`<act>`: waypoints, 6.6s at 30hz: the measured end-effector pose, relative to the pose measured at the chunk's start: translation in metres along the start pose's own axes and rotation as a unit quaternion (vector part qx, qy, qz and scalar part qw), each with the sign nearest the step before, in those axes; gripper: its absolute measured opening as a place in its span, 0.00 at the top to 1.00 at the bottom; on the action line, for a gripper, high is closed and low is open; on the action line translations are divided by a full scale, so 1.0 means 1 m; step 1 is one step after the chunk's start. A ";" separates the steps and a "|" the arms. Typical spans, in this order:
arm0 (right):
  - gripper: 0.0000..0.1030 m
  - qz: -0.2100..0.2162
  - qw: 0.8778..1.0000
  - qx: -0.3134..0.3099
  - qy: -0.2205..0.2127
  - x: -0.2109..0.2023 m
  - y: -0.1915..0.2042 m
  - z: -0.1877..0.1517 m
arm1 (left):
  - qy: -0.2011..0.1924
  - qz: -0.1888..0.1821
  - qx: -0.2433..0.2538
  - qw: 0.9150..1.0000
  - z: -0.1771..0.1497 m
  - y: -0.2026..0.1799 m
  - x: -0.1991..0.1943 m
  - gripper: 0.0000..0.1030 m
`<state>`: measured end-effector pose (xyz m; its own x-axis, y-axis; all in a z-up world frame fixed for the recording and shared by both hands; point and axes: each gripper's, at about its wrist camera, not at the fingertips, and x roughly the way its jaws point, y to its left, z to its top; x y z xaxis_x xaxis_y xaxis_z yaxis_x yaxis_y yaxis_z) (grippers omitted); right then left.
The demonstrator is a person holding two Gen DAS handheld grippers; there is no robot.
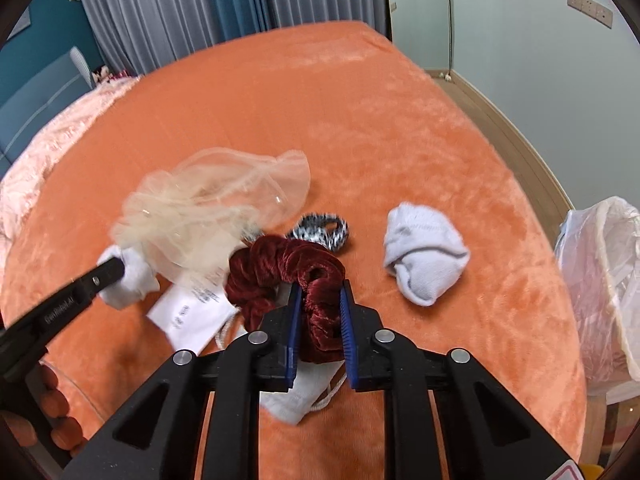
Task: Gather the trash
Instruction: 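Grasp the white sock with the left tool while the right tool grasps the dark red scrunchie, then carry the sock and scrunchie toward the trash bin, then open both tools over the bin to drop the sock and scrunchie, then move both tools back over the remaining items on the bed, then grasp the printed paper wrapper with the left tool while the right tool grasps the grey pouch, then carry the wrapper and grey pouch over the trash bin, then open both tools over the bin to drop the wrapper and pouch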
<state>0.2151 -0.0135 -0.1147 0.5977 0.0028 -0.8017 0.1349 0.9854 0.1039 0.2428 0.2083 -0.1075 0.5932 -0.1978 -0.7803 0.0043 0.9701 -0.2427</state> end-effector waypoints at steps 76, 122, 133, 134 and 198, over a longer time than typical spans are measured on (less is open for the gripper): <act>0.67 -0.125 0.957 0.251 -0.078 -0.149 -0.283 -0.046 | 0.018 -0.195 0.244 0.950 -0.077 -0.347 -0.045 0.51; 0.46 0.000 0.999 -0.015 0.048 -0.023 -0.007 -0.037 | 0.038 0.035 -0.009 0.999 -0.037 -0.019 -0.004 0.49; 0.46 0.018 0.996 0.003 0.087 0.025 -0.002 -0.039 | 0.075 -0.002 0.008 0.997 -0.032 -0.029 0.047 0.65; 0.49 0.019 0.996 0.003 0.089 0.027 -0.001 -0.040 | 0.077 -0.005 0.012 0.997 -0.032 -0.032 0.049 0.69; 0.94 -0.111 0.956 0.257 -0.088 -0.170 -0.301 -0.045 | 0.044 -0.202 0.243 0.948 -0.083 -0.370 -0.064 1.00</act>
<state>0.0373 -0.3025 -0.0361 0.6275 -0.2697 -0.7305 0.6174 0.7440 0.2557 0.1363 -0.1500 -0.0156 0.3954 -0.5574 -0.7300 0.5995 0.7588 -0.2547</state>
